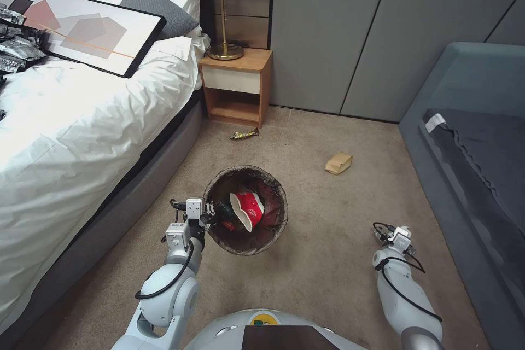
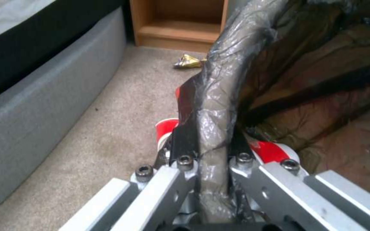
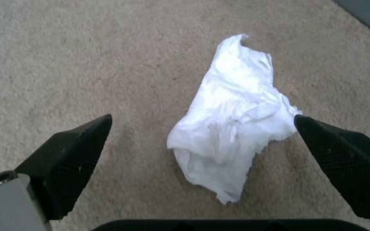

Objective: Pick up the trash bin, then pick up the garbage from the floor and place it into the trash bin.

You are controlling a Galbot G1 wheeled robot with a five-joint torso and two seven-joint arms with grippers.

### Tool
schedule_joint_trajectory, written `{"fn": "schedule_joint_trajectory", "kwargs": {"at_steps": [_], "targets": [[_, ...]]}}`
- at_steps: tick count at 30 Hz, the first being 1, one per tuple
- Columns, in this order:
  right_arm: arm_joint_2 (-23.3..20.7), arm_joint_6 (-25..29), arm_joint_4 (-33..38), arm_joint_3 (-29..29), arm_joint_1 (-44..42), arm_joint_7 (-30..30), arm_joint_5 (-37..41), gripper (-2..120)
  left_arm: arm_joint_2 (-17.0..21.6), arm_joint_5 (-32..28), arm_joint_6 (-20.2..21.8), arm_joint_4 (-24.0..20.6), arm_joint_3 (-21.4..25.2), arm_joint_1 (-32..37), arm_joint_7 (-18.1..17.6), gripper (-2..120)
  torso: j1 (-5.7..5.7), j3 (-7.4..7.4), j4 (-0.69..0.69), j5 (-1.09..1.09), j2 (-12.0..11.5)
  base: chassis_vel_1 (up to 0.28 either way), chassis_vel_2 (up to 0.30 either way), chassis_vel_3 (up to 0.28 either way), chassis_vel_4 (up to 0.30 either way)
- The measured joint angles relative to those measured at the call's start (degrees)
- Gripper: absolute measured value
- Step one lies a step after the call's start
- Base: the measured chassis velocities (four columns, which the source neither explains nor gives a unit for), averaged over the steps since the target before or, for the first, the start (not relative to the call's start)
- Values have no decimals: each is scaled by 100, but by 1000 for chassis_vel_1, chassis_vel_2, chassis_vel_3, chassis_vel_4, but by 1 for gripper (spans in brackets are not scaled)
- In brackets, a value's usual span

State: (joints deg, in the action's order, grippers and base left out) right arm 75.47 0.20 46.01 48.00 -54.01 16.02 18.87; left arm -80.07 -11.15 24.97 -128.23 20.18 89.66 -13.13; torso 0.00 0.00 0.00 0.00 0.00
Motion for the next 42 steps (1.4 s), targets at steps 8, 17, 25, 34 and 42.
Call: {"fn": "schedule_joint_trajectory", "kwargs": {"at_steps": [8, 17, 25, 34, 42], "targets": [[-27, 0, -165, 38, 71, -22, 2, 85, 2, 2, 0, 3, 2, -2, -2, 0, 0, 0, 0, 0, 0, 0, 0, 0, 0], [-105, 92, -621, 191, 229, -158, 4, 49, 10, 1, 0, 6, -2, 7, -4, 0, 0, -1, 4, -2, 1, 0, 0, 0, 0], [-154, 147, -797, 291, 269, -263, 2, 23, 29, -2, -1, 8, 4, 5, -5, 0, 0, -1, 3, -1, 1, 0, 0, 0, 0], [-138, 153, -767, 304, 248, -259, -10, 0, 29, -10, -1, 8, 1, -4, -6, 0, 0, 0, -1, -2, 1, 0, 0, 0, 0], [-64, 181, -676, 300, 187, -237, -54, 0, 37, -20, 0, 7, 10, -9, -8, 0, 0, 0, -2, -1, 1, 0, 0, 0, 0]]}}
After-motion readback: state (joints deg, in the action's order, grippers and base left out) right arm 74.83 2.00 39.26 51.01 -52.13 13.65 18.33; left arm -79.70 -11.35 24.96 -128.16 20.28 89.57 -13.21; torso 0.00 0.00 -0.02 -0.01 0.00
